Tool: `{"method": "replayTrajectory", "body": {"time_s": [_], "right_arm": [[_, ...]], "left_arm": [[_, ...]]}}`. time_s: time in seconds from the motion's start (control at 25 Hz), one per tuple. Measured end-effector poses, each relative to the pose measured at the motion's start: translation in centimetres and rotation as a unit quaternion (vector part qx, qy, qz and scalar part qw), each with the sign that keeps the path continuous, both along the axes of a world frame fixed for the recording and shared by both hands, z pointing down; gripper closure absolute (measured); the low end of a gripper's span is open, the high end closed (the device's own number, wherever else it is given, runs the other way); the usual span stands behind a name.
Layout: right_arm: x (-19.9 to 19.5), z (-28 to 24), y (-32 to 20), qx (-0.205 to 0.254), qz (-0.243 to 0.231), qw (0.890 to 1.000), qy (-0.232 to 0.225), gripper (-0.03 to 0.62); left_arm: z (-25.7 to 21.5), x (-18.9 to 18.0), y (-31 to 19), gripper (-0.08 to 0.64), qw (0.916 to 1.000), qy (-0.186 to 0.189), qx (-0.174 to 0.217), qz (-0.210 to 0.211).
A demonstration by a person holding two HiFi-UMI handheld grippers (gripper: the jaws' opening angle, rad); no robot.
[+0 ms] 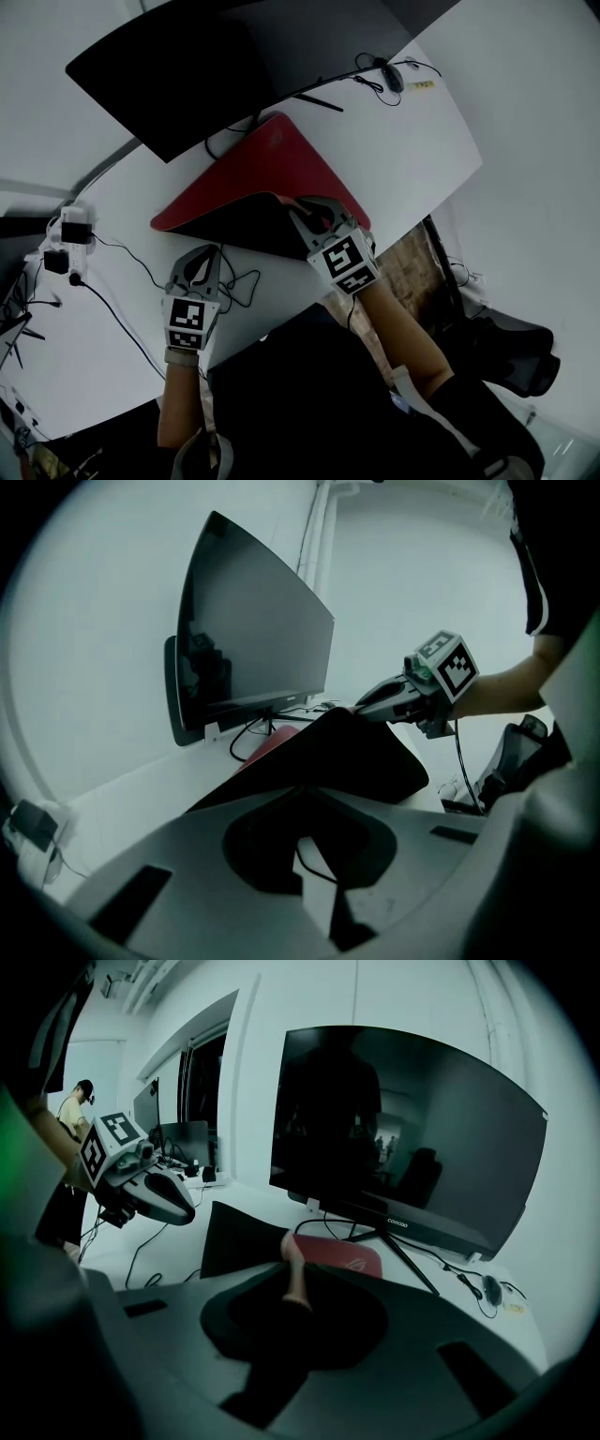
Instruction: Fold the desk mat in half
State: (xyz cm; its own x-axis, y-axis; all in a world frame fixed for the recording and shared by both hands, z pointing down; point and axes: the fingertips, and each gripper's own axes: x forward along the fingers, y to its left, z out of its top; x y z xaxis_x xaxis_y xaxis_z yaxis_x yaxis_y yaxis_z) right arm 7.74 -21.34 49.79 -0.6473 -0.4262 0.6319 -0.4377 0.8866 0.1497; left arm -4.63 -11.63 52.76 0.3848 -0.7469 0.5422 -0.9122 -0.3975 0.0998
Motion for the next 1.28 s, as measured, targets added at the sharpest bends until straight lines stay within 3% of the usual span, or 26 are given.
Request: {"method": "replayTrajectory", "body": {"time_s": [0.76, 1.28], "right_arm": [[-1.0, 1.9, -9.7, 0.002, -0.023, 0.999, 0.023, 0.529], [-1.0, 4.6, -15.6, 0.016, -0.032, 0.998, 0.051, 0.529]], "left_arm": [[2.4, 1.3, -5.6, 0.558, 0.9986, 0.015, -0.018, -0.047], [4.0, 2.4, -8.4, 0.558, 0.9981, 0.019, -0.037, -0.046]]}}
